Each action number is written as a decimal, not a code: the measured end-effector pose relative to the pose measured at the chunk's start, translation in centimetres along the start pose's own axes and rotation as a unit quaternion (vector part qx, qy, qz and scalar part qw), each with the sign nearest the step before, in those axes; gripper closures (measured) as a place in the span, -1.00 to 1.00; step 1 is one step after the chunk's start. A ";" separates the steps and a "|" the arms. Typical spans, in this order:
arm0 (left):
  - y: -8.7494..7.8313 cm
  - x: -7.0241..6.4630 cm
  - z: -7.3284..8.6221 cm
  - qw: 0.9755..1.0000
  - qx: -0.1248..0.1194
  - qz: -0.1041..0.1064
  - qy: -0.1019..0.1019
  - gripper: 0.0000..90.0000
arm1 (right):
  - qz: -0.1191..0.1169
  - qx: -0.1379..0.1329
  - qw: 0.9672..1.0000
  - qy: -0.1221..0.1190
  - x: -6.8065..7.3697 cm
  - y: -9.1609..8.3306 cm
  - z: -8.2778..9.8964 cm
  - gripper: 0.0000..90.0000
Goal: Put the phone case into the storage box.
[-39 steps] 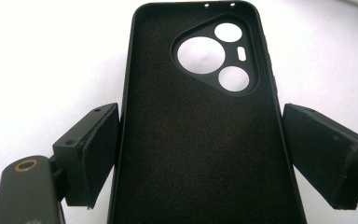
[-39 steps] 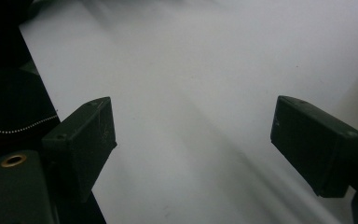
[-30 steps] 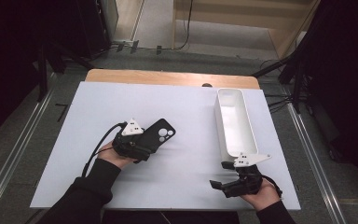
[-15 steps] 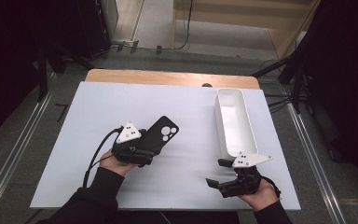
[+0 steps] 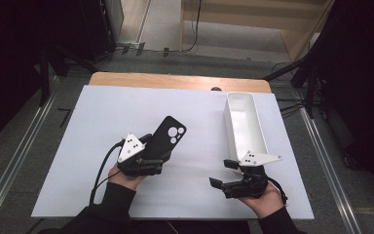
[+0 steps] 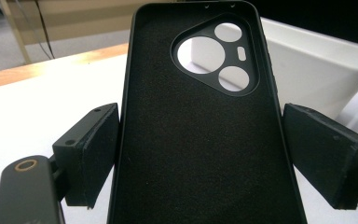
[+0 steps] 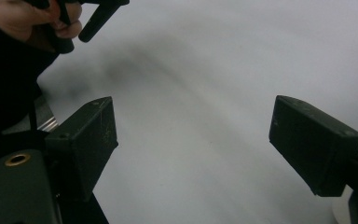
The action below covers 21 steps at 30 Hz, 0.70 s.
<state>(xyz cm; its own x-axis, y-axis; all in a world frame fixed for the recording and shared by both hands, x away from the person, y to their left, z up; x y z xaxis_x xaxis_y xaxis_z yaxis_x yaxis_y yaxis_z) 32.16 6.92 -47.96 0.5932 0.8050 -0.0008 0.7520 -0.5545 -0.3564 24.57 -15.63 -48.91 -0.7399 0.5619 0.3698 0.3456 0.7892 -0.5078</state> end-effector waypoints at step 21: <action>-0.3 -1.2 0.4 0.998 -0.062 -0.013 -0.017 -0.69 | -0.002 -0.016 0.998 0.053 1.3 1.8 -4.6 -0.69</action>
<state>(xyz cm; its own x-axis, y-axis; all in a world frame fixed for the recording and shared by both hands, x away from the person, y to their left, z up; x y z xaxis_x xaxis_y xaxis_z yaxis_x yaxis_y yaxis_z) 31.05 6.20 -48.26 0.5645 0.8250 -0.0262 0.7977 -0.5535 -0.2392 26.88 -12.33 -45.79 -0.6773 0.5805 0.4521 0.3627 0.7980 -0.4812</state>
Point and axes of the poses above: each handheld gripper's, and its own axes: y roughly forward along the jaws, z roughly out of its underside, x roughly to its left, the point moved 8 cm from there along y, roughly forward along the jaws, and after that the axes turned 10 degrees about -z, right-handed, at the moved point
